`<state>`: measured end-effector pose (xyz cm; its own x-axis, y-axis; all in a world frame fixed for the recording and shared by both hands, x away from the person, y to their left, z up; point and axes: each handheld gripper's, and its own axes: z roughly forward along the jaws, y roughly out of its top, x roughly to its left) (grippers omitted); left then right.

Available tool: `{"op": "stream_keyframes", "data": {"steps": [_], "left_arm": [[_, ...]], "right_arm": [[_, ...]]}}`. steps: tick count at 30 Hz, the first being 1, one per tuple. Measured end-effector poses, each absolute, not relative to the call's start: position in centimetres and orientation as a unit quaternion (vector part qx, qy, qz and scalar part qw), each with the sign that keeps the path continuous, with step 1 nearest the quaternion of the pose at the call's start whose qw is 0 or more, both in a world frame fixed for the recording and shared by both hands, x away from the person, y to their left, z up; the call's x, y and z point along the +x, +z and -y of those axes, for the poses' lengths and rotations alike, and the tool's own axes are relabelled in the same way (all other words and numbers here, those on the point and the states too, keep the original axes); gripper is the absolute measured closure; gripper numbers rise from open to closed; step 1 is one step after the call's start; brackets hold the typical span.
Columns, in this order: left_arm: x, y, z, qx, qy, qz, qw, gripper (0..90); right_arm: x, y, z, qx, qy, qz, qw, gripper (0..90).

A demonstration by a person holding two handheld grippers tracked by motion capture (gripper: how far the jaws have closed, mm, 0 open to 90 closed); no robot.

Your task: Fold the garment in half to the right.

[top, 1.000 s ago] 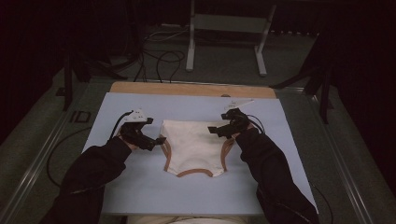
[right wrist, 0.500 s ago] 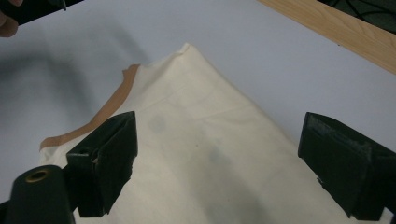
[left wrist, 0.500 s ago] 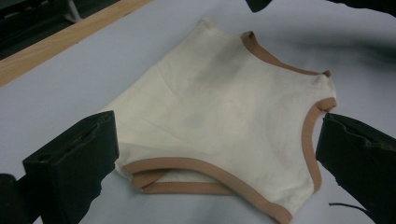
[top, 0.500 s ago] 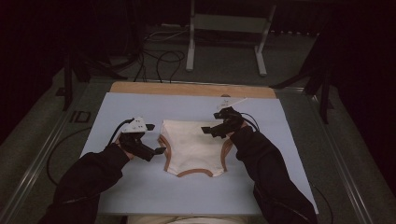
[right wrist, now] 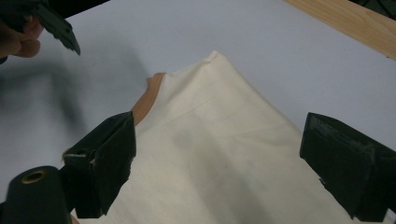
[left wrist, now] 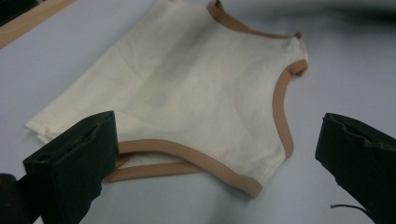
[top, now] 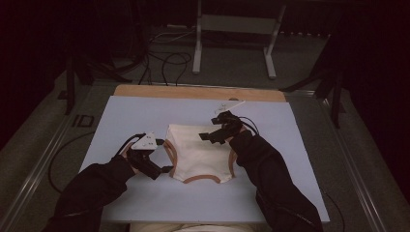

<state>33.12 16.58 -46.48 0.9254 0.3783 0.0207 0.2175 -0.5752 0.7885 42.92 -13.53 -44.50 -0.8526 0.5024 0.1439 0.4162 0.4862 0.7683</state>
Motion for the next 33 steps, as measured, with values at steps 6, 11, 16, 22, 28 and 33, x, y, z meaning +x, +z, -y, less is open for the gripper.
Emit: {"op": "stream_keyframes", "data": {"steps": [6, 11, 16, 22, 28, 33], "left_arm": [[32.6, -47.5, -15.7, 0.892, 0.081, -0.147, 0.42, 1.9], [32.3, -48.3, -15.1, 0.904, 0.074, -0.123, 0.403, 2.0], [32.2, -49.0, -14.4, 0.914, 0.066, -0.103, 0.387, 5.7], [32.5, -49.9, -13.6, 0.925, 0.061, -0.083, 0.367, 16.8], [32.7, -50.7, -13.2, 0.933, 0.06, -0.06, 0.35, 24.2], [33.0, -51.0, -13.1, 0.938, 0.06, -0.056, 0.338, 28.9]], "right_arm": [[42.9, -45.1, 12.5, 0.262, 0.431, -0.862, 0.043, 10.8], [42.8, -45.4, 11.6, 0.258, 0.426, -0.867, 0.039, 10.8], [42.8, -45.9, 10.8, 0.256, 0.42, -0.87, 0.034, 10.8], [42.6, -46.3, 10.4, 0.249, 0.417, -0.874, 0.029, 10.9], [42.7, -46.5, 10.2, 0.248, 0.414, -0.875, 0.028, 10.9], [42.7, -46.7, 9.9, 0.249, 0.41, -0.877, 0.026, 10.9]]}}
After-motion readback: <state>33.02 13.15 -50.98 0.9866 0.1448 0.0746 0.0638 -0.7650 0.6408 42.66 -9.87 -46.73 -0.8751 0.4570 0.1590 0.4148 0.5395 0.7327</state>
